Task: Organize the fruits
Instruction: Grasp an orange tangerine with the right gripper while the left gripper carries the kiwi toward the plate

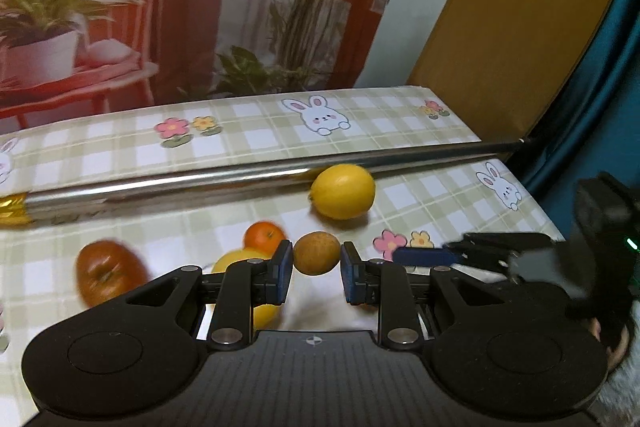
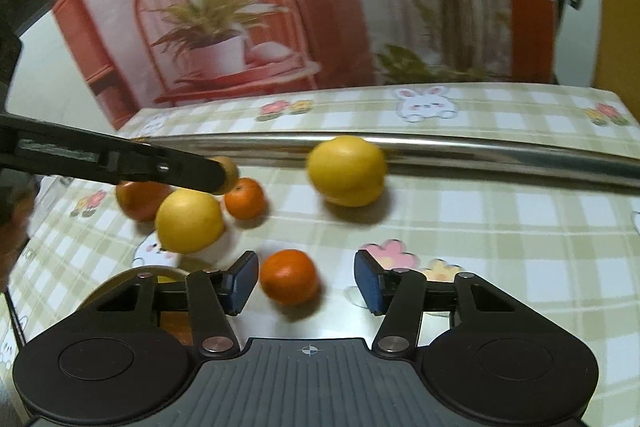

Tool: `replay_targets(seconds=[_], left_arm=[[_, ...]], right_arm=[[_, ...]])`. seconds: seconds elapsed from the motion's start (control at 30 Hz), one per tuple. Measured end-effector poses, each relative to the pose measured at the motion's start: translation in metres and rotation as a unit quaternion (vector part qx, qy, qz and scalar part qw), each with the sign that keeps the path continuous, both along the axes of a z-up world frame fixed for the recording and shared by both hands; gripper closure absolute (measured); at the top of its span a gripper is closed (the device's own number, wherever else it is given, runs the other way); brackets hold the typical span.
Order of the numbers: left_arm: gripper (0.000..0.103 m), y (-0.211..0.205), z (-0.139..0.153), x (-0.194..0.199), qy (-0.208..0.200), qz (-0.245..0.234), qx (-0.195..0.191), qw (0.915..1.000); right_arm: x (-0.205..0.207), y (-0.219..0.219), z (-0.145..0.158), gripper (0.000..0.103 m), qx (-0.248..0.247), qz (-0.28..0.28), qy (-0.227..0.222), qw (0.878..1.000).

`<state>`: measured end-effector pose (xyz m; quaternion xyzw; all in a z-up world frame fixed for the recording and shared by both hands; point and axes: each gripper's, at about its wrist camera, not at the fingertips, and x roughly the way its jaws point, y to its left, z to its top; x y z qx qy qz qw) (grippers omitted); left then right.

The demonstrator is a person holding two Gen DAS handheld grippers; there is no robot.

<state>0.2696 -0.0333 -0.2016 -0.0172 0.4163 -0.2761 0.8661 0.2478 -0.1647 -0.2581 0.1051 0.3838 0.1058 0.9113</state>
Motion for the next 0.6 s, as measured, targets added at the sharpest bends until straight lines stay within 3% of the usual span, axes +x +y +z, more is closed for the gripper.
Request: replay_targets(seconds=[0.2, 0.6], left_arm=[[0.076, 0.034, 0.001, -0.028, 0.004, 0.033, -0.006, 0.9994], [0.076, 0.067, -0.011, -0.060, 0.023, 0.074, -0.021, 0.9968]], right_arm=[[0.010, 0.006, -0.009, 0.061, 0.020, 0.007, 0.018, 1.000], [0.010, 0.015, -0.019, 0.067, -0.004, -0.003, 0.036, 0.999]])
